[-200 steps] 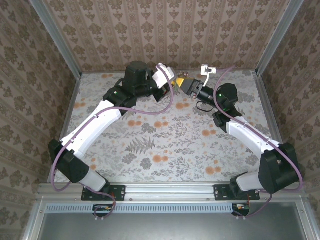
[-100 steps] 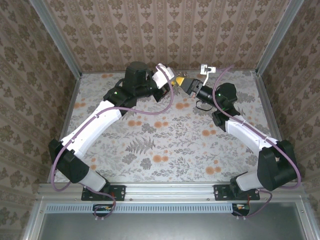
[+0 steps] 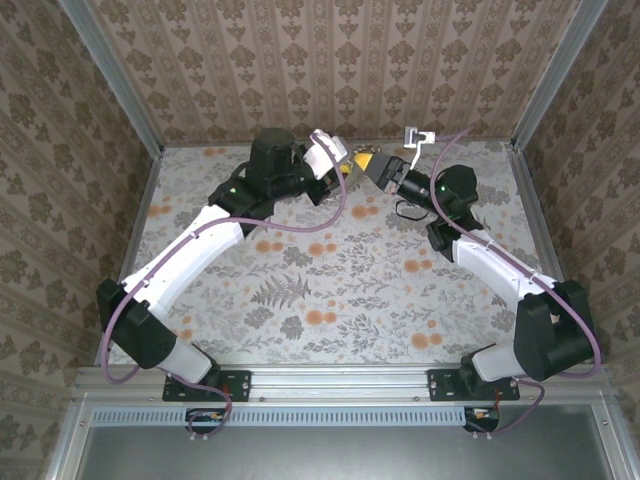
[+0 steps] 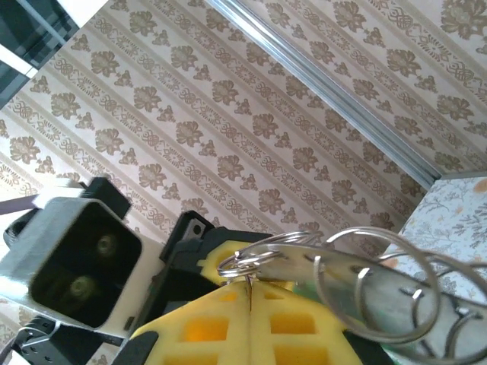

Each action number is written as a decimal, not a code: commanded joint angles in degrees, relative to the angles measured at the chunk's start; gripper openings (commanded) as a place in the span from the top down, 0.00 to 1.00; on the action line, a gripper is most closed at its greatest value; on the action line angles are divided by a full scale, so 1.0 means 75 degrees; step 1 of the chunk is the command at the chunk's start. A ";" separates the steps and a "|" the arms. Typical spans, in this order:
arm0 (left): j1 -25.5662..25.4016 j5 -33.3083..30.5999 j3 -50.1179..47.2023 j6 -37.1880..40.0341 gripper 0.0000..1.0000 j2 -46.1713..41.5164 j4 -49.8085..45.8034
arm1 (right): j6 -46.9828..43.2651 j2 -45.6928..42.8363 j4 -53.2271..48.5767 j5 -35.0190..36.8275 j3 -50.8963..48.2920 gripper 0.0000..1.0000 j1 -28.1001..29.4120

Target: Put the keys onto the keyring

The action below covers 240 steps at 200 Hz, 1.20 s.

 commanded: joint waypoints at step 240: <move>0.1603 0.4731 -0.1123 -0.7601 0.54 -0.0326 0.2858 | 0.0948 0.1080 -0.0256 -0.1773 0.1028 1.00 -0.0374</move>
